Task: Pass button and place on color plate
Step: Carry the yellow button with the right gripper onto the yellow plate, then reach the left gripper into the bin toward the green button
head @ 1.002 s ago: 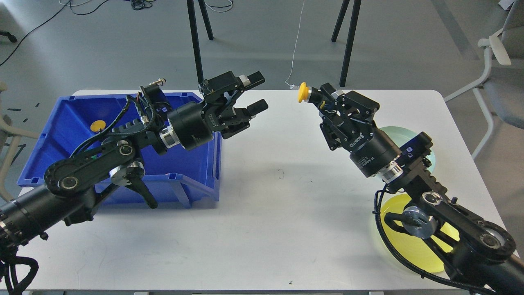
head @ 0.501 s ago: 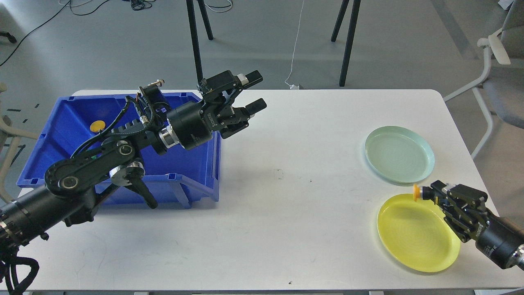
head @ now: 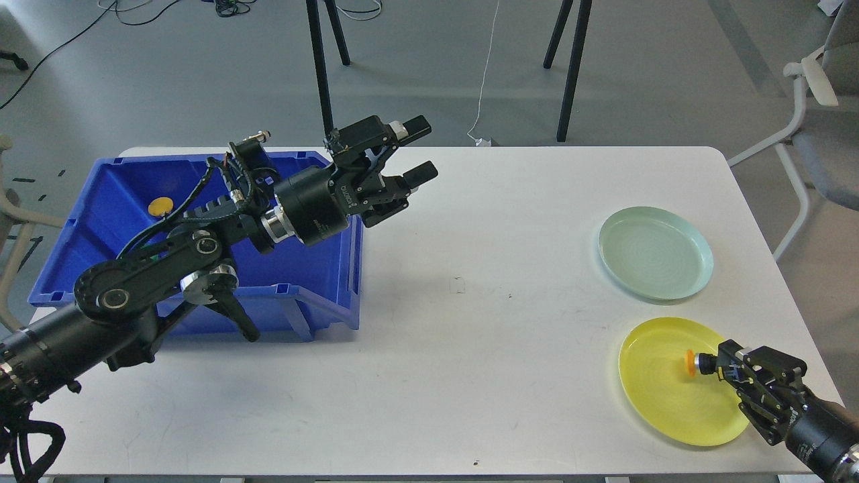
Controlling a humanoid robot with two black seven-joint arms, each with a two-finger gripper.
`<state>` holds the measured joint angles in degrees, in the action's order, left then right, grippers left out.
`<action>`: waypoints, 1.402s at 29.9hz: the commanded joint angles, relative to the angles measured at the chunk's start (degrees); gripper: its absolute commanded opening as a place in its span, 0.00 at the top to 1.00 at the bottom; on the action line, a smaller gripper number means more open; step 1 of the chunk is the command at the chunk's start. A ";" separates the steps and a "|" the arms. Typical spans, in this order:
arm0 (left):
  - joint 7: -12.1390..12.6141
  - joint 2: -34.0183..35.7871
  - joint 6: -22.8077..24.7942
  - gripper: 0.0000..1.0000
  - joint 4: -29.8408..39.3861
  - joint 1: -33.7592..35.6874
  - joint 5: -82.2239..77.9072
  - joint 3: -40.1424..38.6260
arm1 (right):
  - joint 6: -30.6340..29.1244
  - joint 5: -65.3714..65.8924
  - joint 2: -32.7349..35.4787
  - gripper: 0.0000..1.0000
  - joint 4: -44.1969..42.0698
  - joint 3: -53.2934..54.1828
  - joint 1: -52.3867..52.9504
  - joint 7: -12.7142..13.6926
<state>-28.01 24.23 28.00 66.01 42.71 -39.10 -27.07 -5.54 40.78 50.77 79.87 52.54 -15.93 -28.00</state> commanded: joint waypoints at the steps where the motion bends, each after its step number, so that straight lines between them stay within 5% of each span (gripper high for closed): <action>1: 0.01 -0.06 0.00 0.19 0.18 0.09 -0.09 0.00 | 0.00 0.00 -0.23 0.28 0.11 0.11 0.03 0.00; 7: 0.01 2.40 0.00 0.19 5.44 0.62 -0.36 -1.49 | 0.00 -0.18 -0.23 0.20 0.64 0.28 0.03 0.00; 16: 0.01 22.15 0.00 0.18 12.48 8.69 -1.93 -0.53 | -0.88 -5.45 -0.14 0.17 2.22 0.28 -0.41 0.00; 24: 0.01 38.52 0.00 0.16 11.43 20.73 -28.27 14.39 | -1.06 -9.40 -0.23 0.15 4.42 1.51 -0.15 0.00; 31: 0.01 38.26 0.00 0.16 4.94 21.53 -57.45 25.83 | -3.33 -16.26 -0.84 0.13 6.97 8.80 1.17 0.00; 42: 0.01 30.01 0.00 0.17 -13.35 19.69 -69.18 27.33 | -6.50 -17.23 -3.13 0.09 6.62 9.78 2.05 0.00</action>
<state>-28.01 56.51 28.01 56.29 62.46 -106.51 0.23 -11.98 23.54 47.84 86.72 62.82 -13.89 -28.00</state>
